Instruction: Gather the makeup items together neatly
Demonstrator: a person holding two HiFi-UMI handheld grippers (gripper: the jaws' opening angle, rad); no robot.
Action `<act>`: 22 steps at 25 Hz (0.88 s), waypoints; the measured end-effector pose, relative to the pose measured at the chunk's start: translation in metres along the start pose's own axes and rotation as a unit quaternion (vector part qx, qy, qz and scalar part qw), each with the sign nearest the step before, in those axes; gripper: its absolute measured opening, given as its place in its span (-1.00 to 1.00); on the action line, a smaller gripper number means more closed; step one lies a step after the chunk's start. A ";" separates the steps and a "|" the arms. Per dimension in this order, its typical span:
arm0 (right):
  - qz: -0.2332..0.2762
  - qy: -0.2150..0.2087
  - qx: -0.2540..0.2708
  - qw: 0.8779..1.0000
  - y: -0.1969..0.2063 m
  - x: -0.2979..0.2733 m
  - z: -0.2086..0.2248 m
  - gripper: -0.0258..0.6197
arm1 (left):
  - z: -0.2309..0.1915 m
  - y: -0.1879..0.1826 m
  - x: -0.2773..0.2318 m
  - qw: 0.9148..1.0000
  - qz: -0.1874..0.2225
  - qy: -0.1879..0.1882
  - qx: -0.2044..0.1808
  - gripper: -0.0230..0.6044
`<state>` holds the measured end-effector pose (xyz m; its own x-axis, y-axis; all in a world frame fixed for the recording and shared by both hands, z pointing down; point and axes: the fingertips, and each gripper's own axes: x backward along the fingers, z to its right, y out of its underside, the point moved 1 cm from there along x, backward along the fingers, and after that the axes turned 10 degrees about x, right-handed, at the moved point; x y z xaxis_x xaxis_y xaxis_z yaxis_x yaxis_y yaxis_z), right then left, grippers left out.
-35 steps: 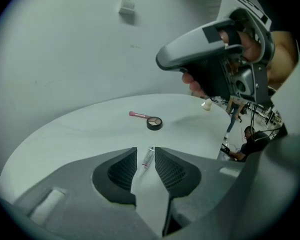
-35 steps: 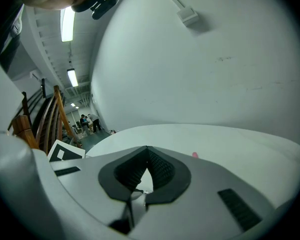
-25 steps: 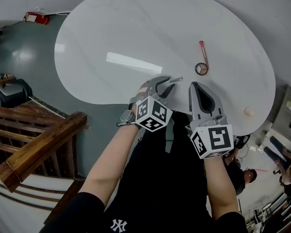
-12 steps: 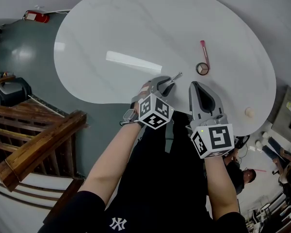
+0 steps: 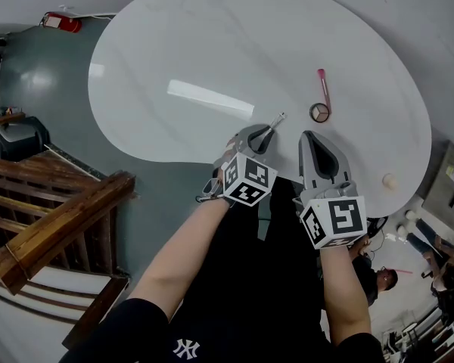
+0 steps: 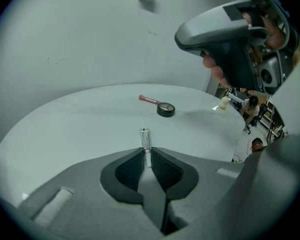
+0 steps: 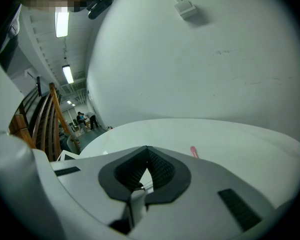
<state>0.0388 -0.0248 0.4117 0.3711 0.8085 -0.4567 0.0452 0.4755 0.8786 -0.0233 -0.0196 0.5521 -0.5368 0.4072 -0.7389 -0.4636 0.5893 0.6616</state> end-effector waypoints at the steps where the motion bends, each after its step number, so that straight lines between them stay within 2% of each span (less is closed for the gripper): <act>1: 0.000 -0.001 0.000 1.000 0.000 -0.001 -0.001 -0.88 | -0.001 -0.001 0.001 1.000 0.002 -0.002 0.002 -0.76; 5: 0.000 -0.004 0.001 1.000 -0.001 -0.004 -0.003 -0.88 | -0.004 -0.007 0.004 1.000 0.013 -0.013 0.015 -0.76; 12: 0.003 -0.016 0.008 1.000 -0.009 -0.012 -0.013 -0.88 | -0.027 -0.016 0.021 0.995 0.041 -0.058 0.068 -0.76; 22: 0.000 -0.047 0.023 0.999 -0.014 -0.029 -0.038 -0.88 | -0.072 -0.003 0.041 0.981 0.055 -0.108 0.153 -0.76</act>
<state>-0.0083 -0.0417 0.4077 0.4563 0.7713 -0.4438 0.0869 0.4577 0.8848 -0.0951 -0.0548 0.5287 -0.3942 0.5987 -0.6972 -0.1602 0.7023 0.6937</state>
